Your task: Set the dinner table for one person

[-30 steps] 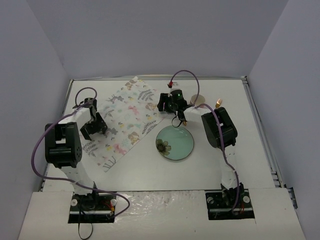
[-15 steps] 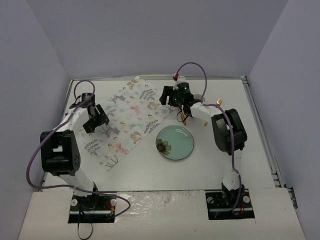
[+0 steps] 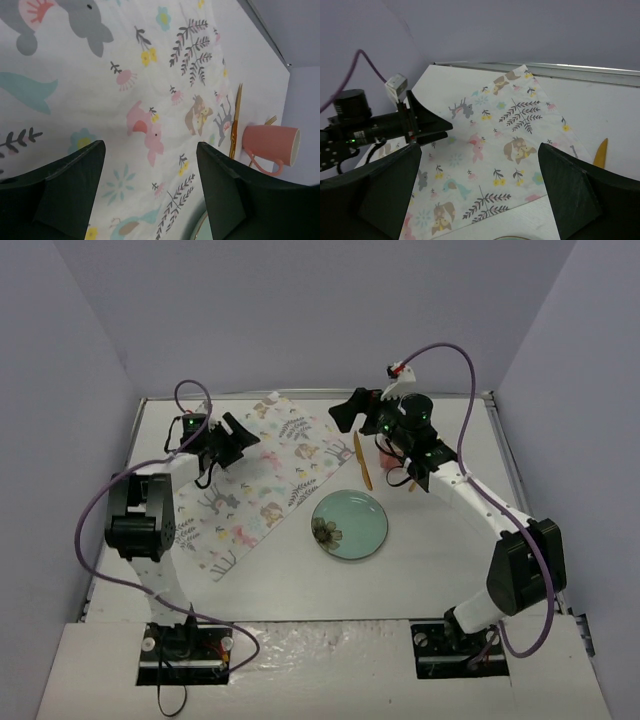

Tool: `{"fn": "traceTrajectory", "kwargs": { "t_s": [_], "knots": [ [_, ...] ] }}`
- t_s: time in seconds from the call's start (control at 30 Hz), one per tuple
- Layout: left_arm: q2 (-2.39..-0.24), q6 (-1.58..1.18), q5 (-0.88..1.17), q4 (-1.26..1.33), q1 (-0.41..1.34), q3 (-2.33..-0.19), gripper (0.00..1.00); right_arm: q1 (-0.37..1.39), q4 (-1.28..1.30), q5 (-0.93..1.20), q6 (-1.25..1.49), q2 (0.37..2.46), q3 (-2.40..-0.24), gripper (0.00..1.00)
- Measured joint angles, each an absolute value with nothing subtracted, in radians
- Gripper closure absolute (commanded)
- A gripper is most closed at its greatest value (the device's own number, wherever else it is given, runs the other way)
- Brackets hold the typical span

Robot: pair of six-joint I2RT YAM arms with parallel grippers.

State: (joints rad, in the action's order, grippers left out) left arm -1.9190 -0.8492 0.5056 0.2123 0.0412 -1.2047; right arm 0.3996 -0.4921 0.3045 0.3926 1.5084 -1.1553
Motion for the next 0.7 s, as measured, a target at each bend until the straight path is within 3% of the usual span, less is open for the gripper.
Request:
{"fn": "traceTrajectory", "kwargs": {
  "t_s": [0.3, 0.7],
  "knots": [
    [-2.102, -0.959, 0.614, 0.511, 0.038, -1.196, 0.30, 0.380, -0.441, 0.304, 0.389, 1.367, -0.996, 0.00],
    [-2.081, -0.965, 0.634, 0.565, 0.038, -1.149, 0.29, 0.376, -0.357, 0.304, 0.375, 1.272, -0.868, 0.00]
  ]
}}
